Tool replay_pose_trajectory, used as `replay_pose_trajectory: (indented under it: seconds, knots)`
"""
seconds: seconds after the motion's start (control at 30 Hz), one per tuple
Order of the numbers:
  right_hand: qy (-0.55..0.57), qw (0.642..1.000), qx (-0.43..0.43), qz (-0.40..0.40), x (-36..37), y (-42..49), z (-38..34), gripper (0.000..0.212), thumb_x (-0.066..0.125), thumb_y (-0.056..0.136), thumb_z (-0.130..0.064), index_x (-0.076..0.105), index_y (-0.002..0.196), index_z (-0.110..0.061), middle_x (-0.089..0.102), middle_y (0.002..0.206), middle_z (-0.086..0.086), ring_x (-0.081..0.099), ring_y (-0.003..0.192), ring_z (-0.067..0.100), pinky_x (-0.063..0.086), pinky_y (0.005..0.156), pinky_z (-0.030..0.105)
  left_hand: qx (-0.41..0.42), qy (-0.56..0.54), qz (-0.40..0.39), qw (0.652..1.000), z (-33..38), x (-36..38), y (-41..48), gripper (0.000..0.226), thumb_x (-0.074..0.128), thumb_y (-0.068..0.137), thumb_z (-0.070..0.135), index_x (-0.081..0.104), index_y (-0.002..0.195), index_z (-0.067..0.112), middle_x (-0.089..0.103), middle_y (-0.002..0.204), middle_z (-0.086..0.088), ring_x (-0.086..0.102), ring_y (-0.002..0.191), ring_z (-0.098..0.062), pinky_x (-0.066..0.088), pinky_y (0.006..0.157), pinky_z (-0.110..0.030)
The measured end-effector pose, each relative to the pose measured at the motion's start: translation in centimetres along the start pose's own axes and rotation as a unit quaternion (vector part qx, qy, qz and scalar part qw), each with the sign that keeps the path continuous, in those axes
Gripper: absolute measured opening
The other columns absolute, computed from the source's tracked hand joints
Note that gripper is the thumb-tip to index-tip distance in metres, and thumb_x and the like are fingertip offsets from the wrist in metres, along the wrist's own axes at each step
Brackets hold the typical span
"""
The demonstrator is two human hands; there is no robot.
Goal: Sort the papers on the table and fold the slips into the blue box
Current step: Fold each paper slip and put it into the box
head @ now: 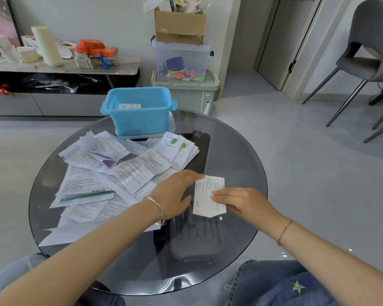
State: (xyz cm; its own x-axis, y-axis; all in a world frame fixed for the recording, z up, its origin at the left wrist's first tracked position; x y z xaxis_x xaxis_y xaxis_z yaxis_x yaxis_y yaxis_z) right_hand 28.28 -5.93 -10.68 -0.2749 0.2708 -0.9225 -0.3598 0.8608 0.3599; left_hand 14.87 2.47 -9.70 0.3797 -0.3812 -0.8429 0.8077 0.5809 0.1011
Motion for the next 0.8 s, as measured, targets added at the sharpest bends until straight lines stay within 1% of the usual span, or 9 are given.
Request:
replay_pose_trajectory:
  seconds: [0.07, 0.13, 0.23, 0.3, 0.4, 0.5, 0.57, 0.67, 0.8]
  knots:
    - [-0.009, 1.0, -0.003, -0.001, 0.0, -0.2, -0.1, 0.028, 0.073, 0.076, -0.013, 0.075, 0.103, -0.018, 0.071, 0.11, -0.002, 0.07, 0.093, 0.015, 0.058, 0.068, 0.026, 0.077, 0.061, -0.059, 0.993, 0.7, 1.3, -0.6, 0.059, 0.048, 0.086, 0.001, 0.044, 0.142, 0.018, 0.046, 0.144, 0.0, 0.039, 0.134, -0.017, 0.023, 0.114, -0.022]
    - [-0.005, 1.0, 0.003, 0.001, -0.1, -0.5, -0.1, 0.027, 0.056, 0.087, -0.023, 0.074, 0.107, -0.017, 0.07, 0.113, -0.004, 0.068, 0.098, 0.013, 0.057, 0.076, 0.025, 0.079, 0.104, -0.108, 0.986, 0.6, 2.3, -1.1, 0.058, 0.045, 0.089, 0.006, 0.04, 0.144, 0.022, 0.038, 0.15, 0.003, 0.029, 0.141, -0.014, 0.01, 0.112, -0.014]
    - [0.121, 0.985, 0.124, 0.015, -0.3, -0.9, 1.2, 0.022, 0.059, 0.092, -0.025, 0.073, 0.107, -0.02, 0.067, 0.108, -0.019, 0.063, 0.1, 0.002, 0.051, 0.087, 0.018, 0.078, 0.103, -0.097, 0.987, 0.5, 1.8, -1.4, 0.056, 0.041, 0.086, 0.031, 0.043, 0.142, 0.029, 0.051, 0.14, 0.001, 0.043, 0.131, -0.017, 0.032, 0.11, -0.025]
    - [0.199, 0.954, 0.221, 0.038, -0.3, -1.2, 2.2, 0.014, 0.063, 0.089, -0.025, 0.075, 0.095, -0.028, 0.067, 0.088, -0.03, 0.063, 0.085, -0.002, 0.049, 0.073, 0.017, 0.049, 0.072, -0.069, 0.994, 0.1, 1.1, -1.1, 0.049, 0.045, 0.088, 0.045, 0.05, 0.135, 0.033, 0.062, 0.124, 0.003, 0.054, 0.116, -0.014, 0.044, 0.098, -0.031]
    - [0.273, 0.901, 0.326, 0.086, -0.2, -1.4, 3.6, 0.015, 0.068, 0.087, -0.024, 0.071, 0.074, -0.033, 0.07, 0.069, -0.013, 0.059, 0.062, 0.01, 0.044, 0.058, 0.023, -0.042, -0.087, -0.006, 0.995, -1.2, 0.9, -0.1, 0.028, 0.065, 0.088, 0.036, 0.067, 0.113, 0.025, 0.072, 0.096, 0.012, 0.063, 0.09, 0.002, 0.05, 0.087, -0.028]
    - [0.307, 0.876, 0.355, 0.116, -0.3, -0.9, 3.8, 0.019, 0.07, 0.086, -0.019, 0.069, 0.067, -0.022, 0.07, 0.067, -0.009, 0.059, 0.059, -0.002, 0.04, 0.058, 0.011, -0.136, -0.158, 0.063, 0.976, -2.4, 0.7, 0.8, 0.011, 0.071, 0.085, 0.028, 0.068, 0.085, 0.017, 0.063, 0.063, 0.009, 0.054, 0.058, 0.006, 0.044, 0.069, -0.011]
    - [0.308, 0.87, 0.37, 0.109, -0.3, -0.5, 3.7, 0.021, 0.069, 0.086, -0.018, 0.067, 0.065, -0.016, 0.067, 0.062, -0.01, 0.055, 0.052, -0.006, 0.036, 0.055, 0.006, -0.167, -0.156, 0.073, 0.971, -2.7, 0.7, 1.2, 0.013, 0.072, 0.083, 0.031, 0.067, 0.079, 0.02, 0.056, 0.054, 0.008, 0.052, 0.056, 0.002, 0.041, 0.064, -0.006]
    - [0.306, 0.859, 0.396, 0.106, -0.1, -0.2, 4.2, 0.022, 0.07, 0.086, -0.019, 0.066, 0.066, -0.009, 0.067, 0.061, -0.004, 0.052, 0.049, -0.004, 0.035, 0.052, 0.006, -0.187, -0.159, 0.075, 0.966, -3.1, 0.8, 1.5, 0.014, 0.074, 0.082, 0.031, 0.069, 0.079, 0.018, 0.057, 0.054, 0.007, 0.054, 0.06, -0.005, 0.044, 0.068, -0.014]
    - [0.31, 0.846, 0.425, 0.084, 0.4, 0.1, 5.0, 0.017, 0.075, 0.081, -0.023, 0.07, 0.071, -0.01, 0.072, 0.069, 0.001, 0.059, 0.058, 0.008, 0.04, 0.051, 0.011, -0.197, -0.147, 0.087, 0.965, -2.7, 0.7, 1.3, 0.026, 0.073, 0.082, 0.027, 0.066, 0.104, 0.015, 0.064, 0.066, 0.013, 0.057, 0.065, 0.001, 0.046, 0.07, -0.016]
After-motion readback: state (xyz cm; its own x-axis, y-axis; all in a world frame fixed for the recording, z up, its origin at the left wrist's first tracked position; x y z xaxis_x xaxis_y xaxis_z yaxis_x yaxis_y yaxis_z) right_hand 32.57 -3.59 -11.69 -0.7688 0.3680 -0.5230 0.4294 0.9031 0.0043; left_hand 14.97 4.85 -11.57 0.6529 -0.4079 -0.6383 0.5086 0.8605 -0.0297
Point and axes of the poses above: each hand's wrist, its own y-axis towards the middle knuckle, its own x-axis out of the palm, z = x × y, the point moved 7 cm from there along y, towards the middle knuckle
